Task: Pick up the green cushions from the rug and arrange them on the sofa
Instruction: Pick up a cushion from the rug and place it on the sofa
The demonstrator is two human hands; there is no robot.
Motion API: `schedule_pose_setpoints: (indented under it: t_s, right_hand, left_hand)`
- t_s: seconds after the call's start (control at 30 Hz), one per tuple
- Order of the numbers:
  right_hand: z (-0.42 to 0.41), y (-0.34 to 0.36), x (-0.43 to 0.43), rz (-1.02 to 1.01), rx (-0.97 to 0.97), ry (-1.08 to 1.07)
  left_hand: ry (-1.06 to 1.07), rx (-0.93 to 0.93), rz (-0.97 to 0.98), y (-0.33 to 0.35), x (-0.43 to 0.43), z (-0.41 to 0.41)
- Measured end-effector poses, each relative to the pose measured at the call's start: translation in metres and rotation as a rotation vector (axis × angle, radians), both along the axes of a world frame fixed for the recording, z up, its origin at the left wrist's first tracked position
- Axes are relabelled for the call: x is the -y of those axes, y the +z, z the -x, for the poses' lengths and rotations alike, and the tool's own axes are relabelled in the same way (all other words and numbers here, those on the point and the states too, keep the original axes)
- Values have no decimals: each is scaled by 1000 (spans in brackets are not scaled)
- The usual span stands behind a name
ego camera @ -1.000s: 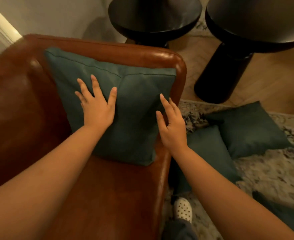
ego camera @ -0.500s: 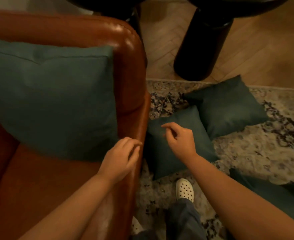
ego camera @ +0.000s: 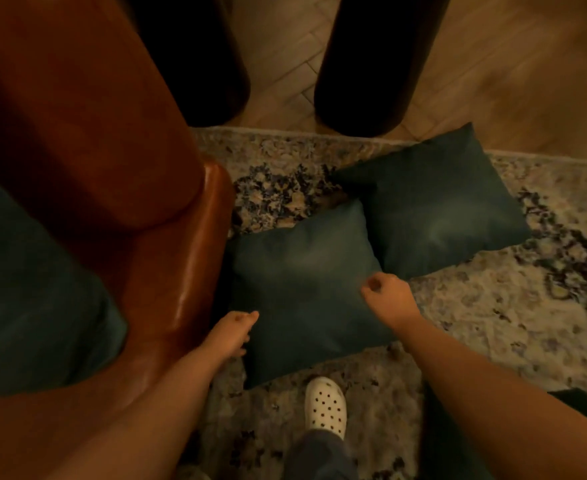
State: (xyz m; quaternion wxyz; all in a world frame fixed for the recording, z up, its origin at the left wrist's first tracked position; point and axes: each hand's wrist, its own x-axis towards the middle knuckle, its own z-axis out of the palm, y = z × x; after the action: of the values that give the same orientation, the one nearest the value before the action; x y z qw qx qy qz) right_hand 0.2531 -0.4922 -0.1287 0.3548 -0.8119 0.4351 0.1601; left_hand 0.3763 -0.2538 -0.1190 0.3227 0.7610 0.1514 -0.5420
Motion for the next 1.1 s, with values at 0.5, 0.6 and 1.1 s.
schedule_pose_setpoints:
  t_s: [0.5, 0.6, 1.1]
  right_hand:
    - [-2, -169, 67, -219, -147, -179]
    - [2, -186, 75, -272, -132, -277]
    - [23, -164, 82, -372, 201, -628]
  left_hand:
    - [300, 85, -72, -187, 18, -12]
    - [332, 52, -53, -199, 10, -9]
    - [545, -63, 167, -143, 45, 29]
